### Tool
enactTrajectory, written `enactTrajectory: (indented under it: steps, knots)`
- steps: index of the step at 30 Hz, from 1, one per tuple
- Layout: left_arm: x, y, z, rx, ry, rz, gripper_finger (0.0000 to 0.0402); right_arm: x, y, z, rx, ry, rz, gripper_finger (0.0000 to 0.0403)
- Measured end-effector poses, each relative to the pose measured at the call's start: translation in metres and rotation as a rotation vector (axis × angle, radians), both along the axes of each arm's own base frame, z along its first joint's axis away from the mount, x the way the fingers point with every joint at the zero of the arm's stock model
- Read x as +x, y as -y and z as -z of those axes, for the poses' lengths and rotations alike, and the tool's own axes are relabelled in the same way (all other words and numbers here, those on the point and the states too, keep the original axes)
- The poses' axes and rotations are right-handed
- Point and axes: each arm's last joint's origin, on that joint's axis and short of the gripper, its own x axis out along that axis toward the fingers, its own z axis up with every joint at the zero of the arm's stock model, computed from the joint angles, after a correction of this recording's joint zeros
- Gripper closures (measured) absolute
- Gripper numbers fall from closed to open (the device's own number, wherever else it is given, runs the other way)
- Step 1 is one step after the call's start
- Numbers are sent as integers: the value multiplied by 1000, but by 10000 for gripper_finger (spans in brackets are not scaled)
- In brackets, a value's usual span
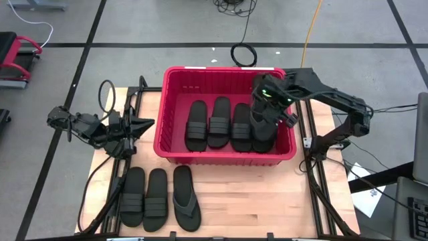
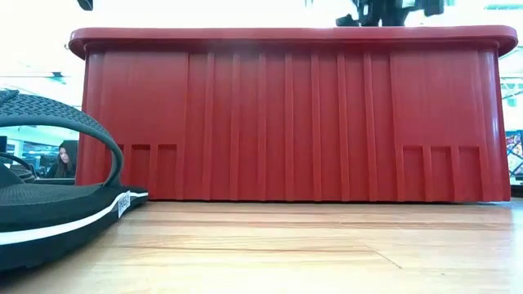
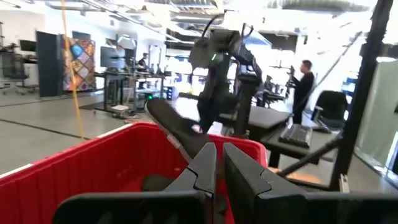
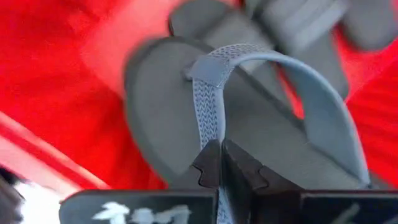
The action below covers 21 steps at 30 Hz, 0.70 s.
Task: Pick and place slides into bin
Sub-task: Put the slipper into the bin
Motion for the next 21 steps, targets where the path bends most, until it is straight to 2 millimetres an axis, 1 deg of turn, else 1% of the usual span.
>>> enactTrajectory:
  steps: [2,4,8,10,12,16,21]
  knots:
    - [1,0,-1,0,11,-7,376,0,11,16,-7,-15,5,403]
    - [3,1,-1,8,9,-9,376,-2,16,30,18,-2,3,403]
    - [5,1,-1,-1,1,-50,376,-7,16,50,108,65,9,403]
    - [5,1,-1,-1,0,-63,376,-12,15,58,150,55,13,403]
    - [4,0,-1,12,-6,-83,376,-15,13,64,168,30,15,403]
    - [4,-1,-1,17,-13,-117,376,-19,11,68,196,-21,8,403]
    - [4,-1,0,31,-20,-135,376,-18,11,76,244,-1,19,403]
